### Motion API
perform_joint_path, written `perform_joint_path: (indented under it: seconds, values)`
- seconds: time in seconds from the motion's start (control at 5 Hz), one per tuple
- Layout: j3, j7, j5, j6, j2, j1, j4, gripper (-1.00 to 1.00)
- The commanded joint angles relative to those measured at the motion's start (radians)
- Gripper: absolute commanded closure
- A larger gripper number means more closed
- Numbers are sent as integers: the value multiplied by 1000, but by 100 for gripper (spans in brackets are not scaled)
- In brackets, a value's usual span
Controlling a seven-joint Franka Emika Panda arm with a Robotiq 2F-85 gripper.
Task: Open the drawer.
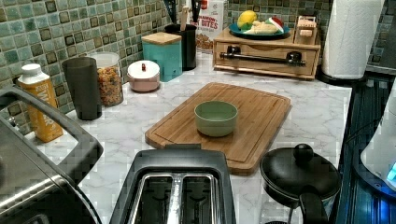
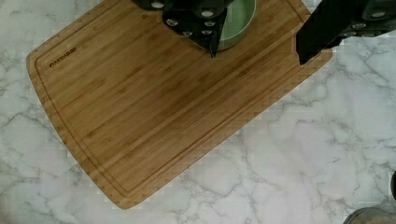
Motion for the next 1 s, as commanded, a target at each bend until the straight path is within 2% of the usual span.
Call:
perform_joint_path:
  seconds: [0.2,0.6,1.0]
  values:
    - [3,-1,6,17,1,0,-11,-100]
    - [-27,-396,-18,31,-22,-44,-62,-100]
    - [-67,-736,-92,169,-37,-102,-151,-100]
